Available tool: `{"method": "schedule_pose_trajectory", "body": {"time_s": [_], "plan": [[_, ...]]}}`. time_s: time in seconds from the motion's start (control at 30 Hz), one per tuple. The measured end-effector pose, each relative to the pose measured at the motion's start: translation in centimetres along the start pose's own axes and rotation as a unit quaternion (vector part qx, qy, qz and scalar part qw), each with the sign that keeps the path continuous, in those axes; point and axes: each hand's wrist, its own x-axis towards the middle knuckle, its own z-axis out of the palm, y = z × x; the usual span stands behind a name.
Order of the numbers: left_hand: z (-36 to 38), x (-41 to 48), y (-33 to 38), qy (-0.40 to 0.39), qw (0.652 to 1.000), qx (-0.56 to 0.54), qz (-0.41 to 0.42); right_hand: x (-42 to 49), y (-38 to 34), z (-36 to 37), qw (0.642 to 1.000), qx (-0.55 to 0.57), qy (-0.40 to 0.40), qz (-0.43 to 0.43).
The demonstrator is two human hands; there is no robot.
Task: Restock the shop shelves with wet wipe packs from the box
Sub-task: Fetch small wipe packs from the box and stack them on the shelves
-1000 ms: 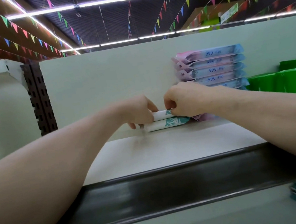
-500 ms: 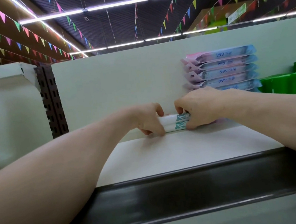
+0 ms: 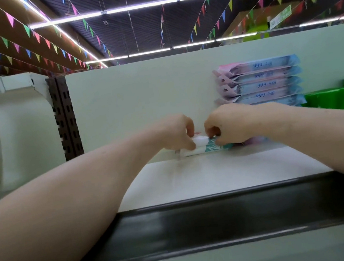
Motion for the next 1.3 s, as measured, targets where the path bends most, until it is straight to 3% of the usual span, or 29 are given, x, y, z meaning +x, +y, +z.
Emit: {"method": "schedule_pose_trajectory", "body": {"time_s": [0.17, 0.3, 0.5, 0.93, 1.3], "plan": [[-0.8, -0.6, 0.5, -0.024, 1.0, 0.016, -0.002, -1.7, -0.9, -1.5, 0.997, 0.045, -0.062, 0.026], [-2.7, -2.3, 1.8, -0.024, 1.0, -0.002, 0.011, -3.9, -1.4, -1.5, 0.992, 0.117, -0.008, 0.052], [-3.5, -5.0, 5.2, -0.028, 0.995, 0.077, 0.054, -8.4, -2.3, -3.2, 0.984, 0.152, 0.063, 0.073], [-4.1, -7.6, 9.7, 0.004, 0.99, 0.1, 0.099, -13.0, -2.7, -4.5, 0.973, 0.172, 0.07, 0.139], [-5.0, -10.7, 11.9, 0.026, 0.992, 0.05, 0.115, -17.1, -3.3, -6.3, 0.965, 0.165, 0.095, 0.178]]}}
